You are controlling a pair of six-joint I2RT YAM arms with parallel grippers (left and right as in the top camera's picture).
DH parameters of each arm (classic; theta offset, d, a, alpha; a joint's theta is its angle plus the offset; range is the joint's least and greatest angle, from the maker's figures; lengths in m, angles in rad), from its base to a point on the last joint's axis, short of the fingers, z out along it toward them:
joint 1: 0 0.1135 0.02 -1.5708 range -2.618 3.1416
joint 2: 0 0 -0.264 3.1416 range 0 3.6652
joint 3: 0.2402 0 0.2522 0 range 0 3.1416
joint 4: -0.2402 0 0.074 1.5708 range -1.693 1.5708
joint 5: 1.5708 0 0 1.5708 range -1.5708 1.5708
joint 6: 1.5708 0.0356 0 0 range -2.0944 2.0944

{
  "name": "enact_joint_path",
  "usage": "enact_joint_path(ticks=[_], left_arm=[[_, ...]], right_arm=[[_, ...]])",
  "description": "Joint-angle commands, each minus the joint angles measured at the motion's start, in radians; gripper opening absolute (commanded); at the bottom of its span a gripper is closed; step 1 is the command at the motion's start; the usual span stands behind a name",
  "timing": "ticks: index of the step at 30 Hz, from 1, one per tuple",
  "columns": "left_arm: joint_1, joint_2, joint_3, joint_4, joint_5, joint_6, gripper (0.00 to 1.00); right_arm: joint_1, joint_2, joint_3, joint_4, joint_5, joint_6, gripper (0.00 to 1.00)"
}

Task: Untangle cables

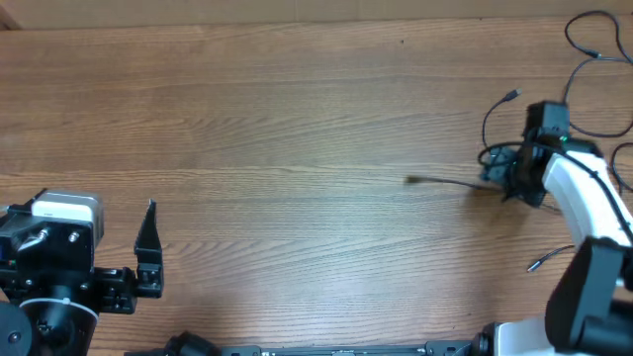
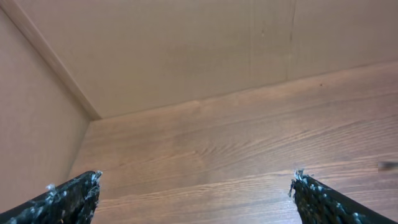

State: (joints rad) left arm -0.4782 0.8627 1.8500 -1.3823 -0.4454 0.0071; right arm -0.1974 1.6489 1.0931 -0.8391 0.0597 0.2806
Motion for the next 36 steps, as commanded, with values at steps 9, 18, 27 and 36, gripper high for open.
enact_joint_path(ticks=[9,18,27,36], left_arm=[[0.000,-0.009,-0.002,-0.006,0.000,0.016,1.00],[0.000,-0.009,-0.002,-0.030,0.000,0.016,1.00],[0.000,-0.009,-0.002,-0.032,0.001,0.015,1.00],[0.000,-0.009,-0.002,-0.032,0.001,0.015,1.00]], right_arm=[[0.019,-0.061,0.026,-0.114,-0.006,0.010,0.04],[0.028,-0.048,-0.027,-0.070,-0.066,0.011,0.04],[0.028,-0.048,-0.177,0.025,-0.066,0.011,0.04],[0.028,0.003,-0.217,0.117,-0.066,0.011,0.04]])
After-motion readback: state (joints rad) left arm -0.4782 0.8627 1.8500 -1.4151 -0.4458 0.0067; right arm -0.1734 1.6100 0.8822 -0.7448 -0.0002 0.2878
